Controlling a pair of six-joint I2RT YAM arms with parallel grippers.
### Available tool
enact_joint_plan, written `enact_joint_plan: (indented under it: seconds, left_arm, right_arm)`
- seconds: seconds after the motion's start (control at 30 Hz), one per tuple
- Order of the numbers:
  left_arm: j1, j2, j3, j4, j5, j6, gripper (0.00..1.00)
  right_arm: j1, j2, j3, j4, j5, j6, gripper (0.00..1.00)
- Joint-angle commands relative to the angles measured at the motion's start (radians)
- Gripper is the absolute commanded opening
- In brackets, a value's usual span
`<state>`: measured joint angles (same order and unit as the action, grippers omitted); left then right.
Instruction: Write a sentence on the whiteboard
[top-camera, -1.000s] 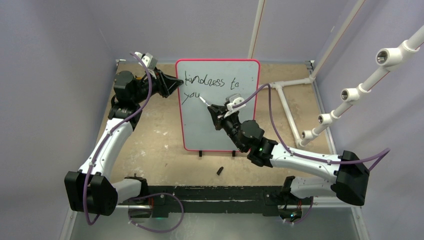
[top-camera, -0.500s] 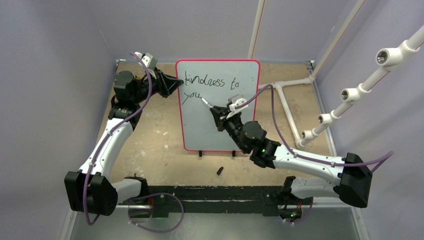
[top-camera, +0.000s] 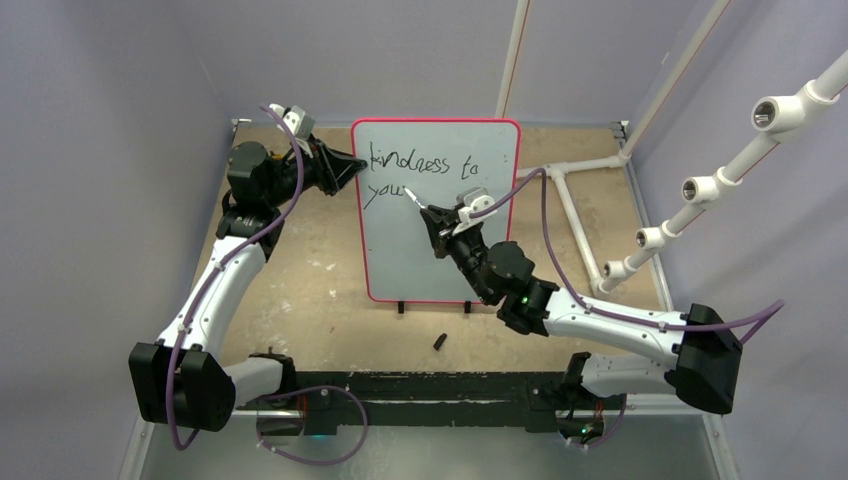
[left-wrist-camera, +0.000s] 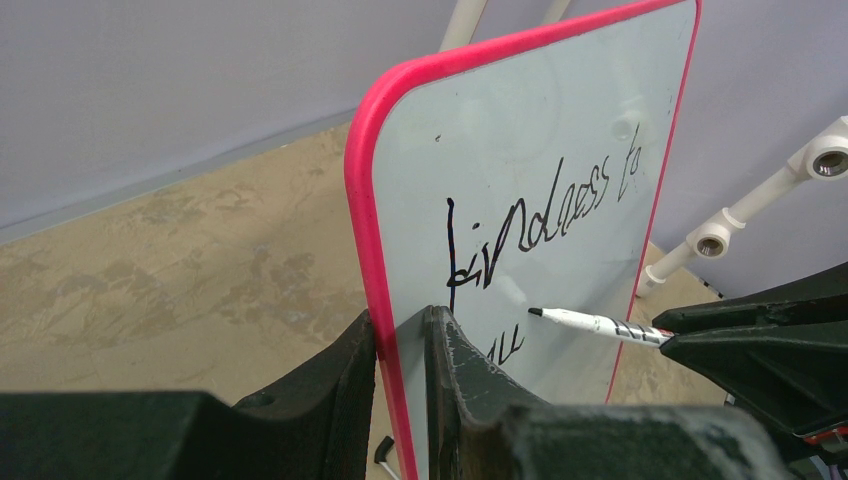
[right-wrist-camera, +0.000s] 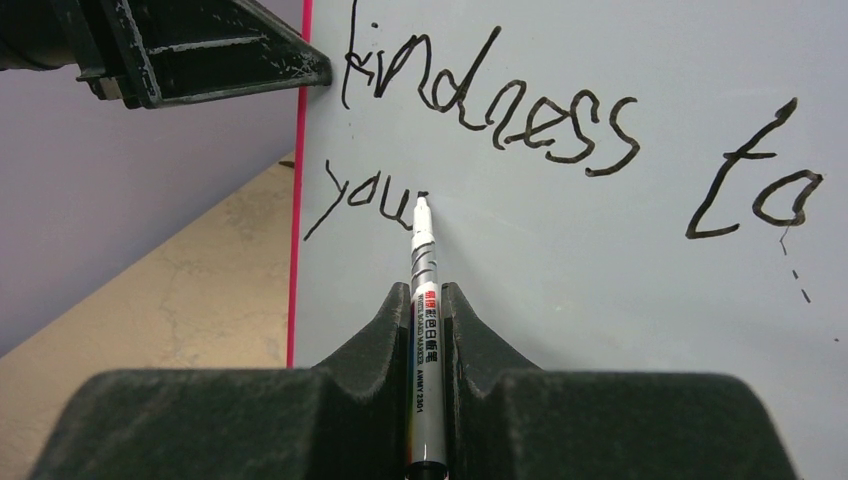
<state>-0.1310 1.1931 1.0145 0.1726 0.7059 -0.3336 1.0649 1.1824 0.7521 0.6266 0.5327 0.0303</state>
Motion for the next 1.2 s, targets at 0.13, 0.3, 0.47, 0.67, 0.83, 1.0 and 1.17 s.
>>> enact_joint_plan:
  seconds: [0.13, 0.3, 0.47, 0.67, 0.83, 1.0, 1.17]
  left_arm:
    - [-0.002, 0.008, -0.019, 0.005, 0.017, -0.001, 0.0]
    - [-0.002, 0.009, -0.019, 0.004, 0.017, -0.002, 0.0]
    - [-0.002, 0.008, -0.019, 0.007, 0.018, -0.003, 0.0]
    - [-0.002, 0.008, -0.019, 0.007, 0.018, -0.004, 0.0]
    - [-0.002, 0.008, -0.019, 0.006, 0.018, -0.004, 0.0]
    - [-0.002, 0.008, -0.019, 0.006, 0.018, -0.004, 0.0]
    - [-0.002, 0.01, -0.019, 0.005, 0.018, -0.004, 0.0]
  right_arm:
    - [-0.005, 0.005, 0.047, 0.025, 0.053, -0.015, 0.0]
    - [-0.005, -0.022, 0.021, -0.011, 0.075, 0.01, 0.0]
    - [-0.005, -0.041, 0.001, -0.044, 0.082, 0.036, 0.0]
    - [-0.005, -0.036, -0.011, -0.073, 0.049, 0.055, 0.0]
    - [-0.005, -0.023, -0.017, -0.093, 0.017, 0.07, 0.0]
    - [-0.005, -0.013, -0.026, -0.094, -0.014, 0.086, 0.0]
    - [-0.005, -0.007, -0.024, -0.088, -0.02, 0.085, 0.0]
